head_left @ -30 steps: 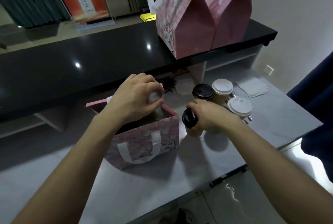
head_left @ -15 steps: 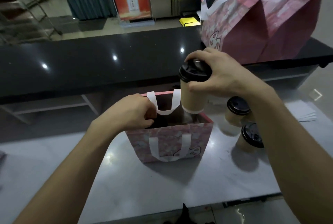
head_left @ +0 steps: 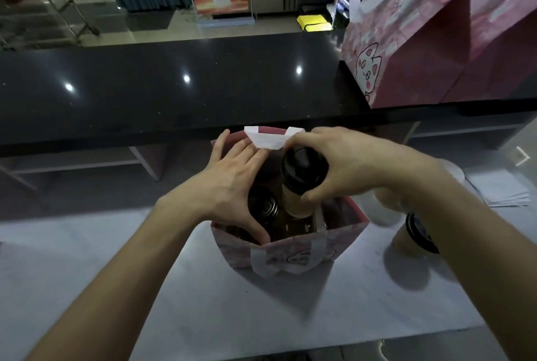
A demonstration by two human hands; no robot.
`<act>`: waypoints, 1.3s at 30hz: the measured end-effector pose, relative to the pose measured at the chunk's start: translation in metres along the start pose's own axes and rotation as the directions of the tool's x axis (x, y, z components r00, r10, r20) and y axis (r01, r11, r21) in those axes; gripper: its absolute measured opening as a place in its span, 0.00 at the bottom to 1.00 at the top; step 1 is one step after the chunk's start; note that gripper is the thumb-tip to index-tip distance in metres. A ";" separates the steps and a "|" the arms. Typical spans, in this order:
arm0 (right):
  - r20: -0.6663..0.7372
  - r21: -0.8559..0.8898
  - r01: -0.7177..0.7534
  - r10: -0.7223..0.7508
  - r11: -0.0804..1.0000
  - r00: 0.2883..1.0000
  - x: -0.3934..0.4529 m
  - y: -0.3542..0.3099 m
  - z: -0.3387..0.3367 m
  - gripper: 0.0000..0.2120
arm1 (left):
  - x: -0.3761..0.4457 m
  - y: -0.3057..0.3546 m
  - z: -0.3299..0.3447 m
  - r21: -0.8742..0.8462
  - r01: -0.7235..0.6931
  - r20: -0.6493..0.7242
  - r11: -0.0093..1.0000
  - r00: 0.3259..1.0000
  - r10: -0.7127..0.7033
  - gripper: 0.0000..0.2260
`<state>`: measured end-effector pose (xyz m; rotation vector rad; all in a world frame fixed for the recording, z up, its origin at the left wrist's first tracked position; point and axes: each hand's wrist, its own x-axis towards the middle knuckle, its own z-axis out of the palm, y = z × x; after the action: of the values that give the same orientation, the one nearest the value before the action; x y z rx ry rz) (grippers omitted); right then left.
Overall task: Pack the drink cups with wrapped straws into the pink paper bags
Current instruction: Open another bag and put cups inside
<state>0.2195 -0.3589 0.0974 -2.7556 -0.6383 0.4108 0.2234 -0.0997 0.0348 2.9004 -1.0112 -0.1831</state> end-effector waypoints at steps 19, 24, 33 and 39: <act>0.229 -0.587 0.070 0.082 0.807 0.970 0.052 -0.004 0.070 0.50 | 0.004 -0.004 0.004 -0.081 -0.013 0.018 0.997 1.000 0.014 0.73; 0.212 -0.566 0.077 0.055 0.821 0.976 0.054 -0.001 0.070 0.50 | 0.005 -0.003 0.003 -0.085 -0.019 0.026 0.996 0.999 0.021 0.73; 0.169 -0.568 0.060 0.045 0.821 0.985 0.051 0.004 0.078 0.50 | 0.009 -0.004 0.004 -0.054 -0.014 0.053 0.998 0.998 0.017 0.74; 0.157 -0.559 0.082 0.009 0.825 0.988 0.046 0.008 0.084 0.39 | 0.009 -0.002 0.003 -0.047 -0.003 0.062 0.999 0.998 0.006 0.76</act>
<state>0.2343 -0.3270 0.0082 -3.2853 -0.9890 0.4927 0.2309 -0.1039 0.0307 2.8670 -1.0085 -0.2947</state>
